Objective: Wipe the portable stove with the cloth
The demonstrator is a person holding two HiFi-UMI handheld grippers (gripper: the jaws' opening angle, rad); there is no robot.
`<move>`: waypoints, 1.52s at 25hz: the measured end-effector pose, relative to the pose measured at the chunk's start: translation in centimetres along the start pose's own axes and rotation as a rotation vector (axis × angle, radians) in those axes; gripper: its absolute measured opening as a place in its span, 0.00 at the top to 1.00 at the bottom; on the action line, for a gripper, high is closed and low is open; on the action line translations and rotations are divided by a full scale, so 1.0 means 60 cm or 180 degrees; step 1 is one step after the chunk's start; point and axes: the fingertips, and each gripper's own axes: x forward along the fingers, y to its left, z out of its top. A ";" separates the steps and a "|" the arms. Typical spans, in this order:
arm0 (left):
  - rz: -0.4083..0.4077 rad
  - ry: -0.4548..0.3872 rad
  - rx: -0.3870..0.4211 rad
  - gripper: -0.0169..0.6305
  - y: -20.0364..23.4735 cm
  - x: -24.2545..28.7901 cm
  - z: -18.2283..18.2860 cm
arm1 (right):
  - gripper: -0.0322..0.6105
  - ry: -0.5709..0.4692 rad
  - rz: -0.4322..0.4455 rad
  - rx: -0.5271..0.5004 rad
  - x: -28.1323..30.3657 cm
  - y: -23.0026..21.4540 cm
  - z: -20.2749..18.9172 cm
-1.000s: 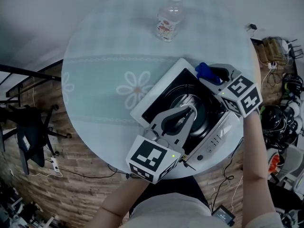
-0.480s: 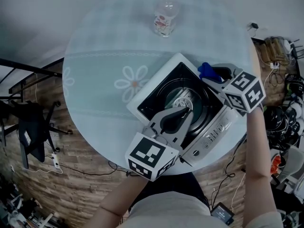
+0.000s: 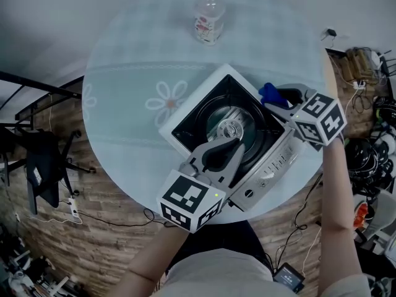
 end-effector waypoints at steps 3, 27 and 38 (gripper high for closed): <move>0.0017 0.0007 0.0019 0.91 -0.011 -0.001 -0.004 | 0.69 -0.0061 0.0043 0.0099 -0.008 0.000 -0.012; 0.0068 -0.0034 0.0009 0.91 -0.081 -0.001 -0.034 | 0.69 -0.0111 -0.0060 0.0211 -0.065 0.014 -0.090; 0.0112 0.0010 -0.0016 0.91 -0.111 -0.001 -0.074 | 0.69 -0.0188 -0.0284 0.0021 -0.088 0.019 -0.114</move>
